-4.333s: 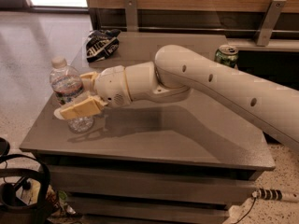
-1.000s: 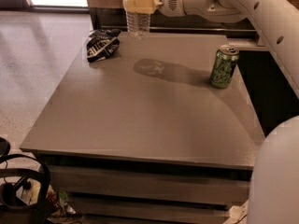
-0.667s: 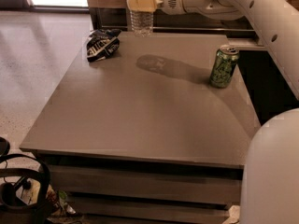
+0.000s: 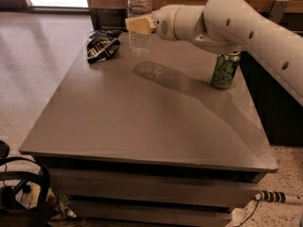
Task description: Move water bottle near blue chip bag
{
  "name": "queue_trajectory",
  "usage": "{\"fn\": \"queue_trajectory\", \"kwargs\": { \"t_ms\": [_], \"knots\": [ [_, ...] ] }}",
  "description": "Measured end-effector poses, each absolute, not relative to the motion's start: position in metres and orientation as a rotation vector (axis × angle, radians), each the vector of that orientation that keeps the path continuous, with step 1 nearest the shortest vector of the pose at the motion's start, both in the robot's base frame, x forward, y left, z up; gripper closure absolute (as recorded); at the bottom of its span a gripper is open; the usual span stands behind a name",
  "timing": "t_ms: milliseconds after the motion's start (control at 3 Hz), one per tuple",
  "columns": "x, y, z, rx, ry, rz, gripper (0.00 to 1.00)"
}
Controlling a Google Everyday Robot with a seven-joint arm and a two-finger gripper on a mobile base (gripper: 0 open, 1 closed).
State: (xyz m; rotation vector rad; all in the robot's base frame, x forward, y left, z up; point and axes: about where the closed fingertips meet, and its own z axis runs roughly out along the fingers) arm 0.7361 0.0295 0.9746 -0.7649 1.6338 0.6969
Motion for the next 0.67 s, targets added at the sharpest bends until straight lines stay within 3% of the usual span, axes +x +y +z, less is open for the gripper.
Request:
{"fn": "queue_trajectory", "kwargs": {
  "t_ms": [667],
  "knots": [
    [0.741,0.092,0.944,-0.719,1.506,0.621,1.0]
  ]
}}
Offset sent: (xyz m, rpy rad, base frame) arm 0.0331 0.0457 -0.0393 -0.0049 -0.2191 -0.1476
